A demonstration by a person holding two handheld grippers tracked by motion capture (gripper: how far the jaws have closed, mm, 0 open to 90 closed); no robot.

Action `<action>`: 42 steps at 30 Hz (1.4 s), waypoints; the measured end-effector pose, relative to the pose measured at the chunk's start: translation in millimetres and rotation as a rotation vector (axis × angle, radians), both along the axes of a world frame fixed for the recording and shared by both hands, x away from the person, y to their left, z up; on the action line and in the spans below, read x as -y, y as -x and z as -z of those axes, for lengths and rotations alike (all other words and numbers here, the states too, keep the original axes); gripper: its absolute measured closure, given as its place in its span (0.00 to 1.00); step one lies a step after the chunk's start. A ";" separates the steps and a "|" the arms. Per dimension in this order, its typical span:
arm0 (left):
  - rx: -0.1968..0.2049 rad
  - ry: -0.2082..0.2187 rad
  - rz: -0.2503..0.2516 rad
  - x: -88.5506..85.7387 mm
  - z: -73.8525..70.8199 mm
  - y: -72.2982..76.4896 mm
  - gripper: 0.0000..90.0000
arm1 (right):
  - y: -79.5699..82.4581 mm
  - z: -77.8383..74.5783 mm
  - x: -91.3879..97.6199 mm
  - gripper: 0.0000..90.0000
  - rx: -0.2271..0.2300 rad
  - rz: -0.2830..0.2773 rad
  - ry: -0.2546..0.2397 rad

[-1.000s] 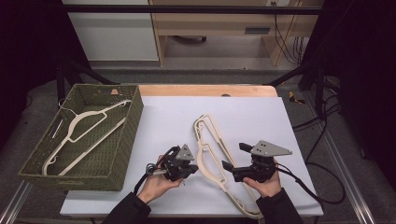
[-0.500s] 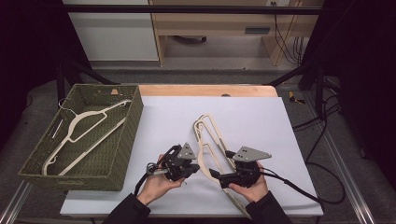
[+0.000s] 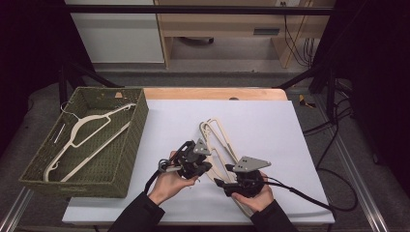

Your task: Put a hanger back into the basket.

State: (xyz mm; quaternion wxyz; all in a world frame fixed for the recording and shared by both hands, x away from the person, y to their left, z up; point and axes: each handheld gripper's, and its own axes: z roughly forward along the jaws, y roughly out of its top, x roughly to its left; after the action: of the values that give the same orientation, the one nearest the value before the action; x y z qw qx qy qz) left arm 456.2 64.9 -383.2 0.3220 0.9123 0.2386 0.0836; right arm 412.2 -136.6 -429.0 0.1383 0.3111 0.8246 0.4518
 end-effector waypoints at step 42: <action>0.210 0.320 -0.145 -89.3 -34.4 17.5 0.11 | -2.9 -9.4 16.0 0.87 0.079 0.083 0.142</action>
State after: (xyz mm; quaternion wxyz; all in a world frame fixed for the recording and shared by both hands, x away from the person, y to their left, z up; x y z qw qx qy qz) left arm 438.7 154.2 -348.9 0.4791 0.8163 0.2792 0.1622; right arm 415.1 -152.7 -419.7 0.2109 0.3166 0.8347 0.3981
